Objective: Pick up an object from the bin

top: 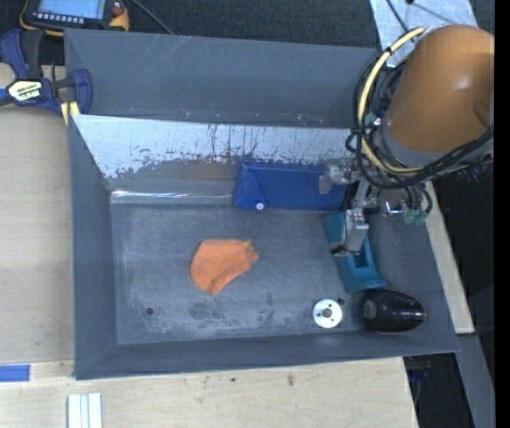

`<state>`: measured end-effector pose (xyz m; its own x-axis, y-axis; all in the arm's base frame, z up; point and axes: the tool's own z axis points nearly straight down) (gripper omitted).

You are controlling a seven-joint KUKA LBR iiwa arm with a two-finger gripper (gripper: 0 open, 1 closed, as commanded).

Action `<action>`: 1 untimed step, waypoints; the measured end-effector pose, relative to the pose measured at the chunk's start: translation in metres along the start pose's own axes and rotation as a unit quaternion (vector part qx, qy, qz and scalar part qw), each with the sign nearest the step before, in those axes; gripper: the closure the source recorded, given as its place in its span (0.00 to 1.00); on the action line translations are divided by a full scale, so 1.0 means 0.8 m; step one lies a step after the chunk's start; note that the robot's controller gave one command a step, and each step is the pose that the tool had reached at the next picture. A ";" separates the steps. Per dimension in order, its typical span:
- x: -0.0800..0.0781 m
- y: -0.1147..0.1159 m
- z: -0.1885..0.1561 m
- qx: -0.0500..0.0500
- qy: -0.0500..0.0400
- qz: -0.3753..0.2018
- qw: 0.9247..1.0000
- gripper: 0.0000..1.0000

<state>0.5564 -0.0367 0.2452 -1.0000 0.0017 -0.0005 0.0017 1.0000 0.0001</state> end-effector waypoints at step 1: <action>-0.035 0.009 0.050 0.001 -0.001 -0.029 1.000 0.00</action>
Offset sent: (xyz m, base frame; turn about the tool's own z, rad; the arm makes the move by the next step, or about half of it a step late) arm 0.0579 -0.0397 -0.0724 0.0075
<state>0.5842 -0.0299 0.2051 -0.9984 -0.0563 -0.0031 -0.0563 0.9984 -0.0024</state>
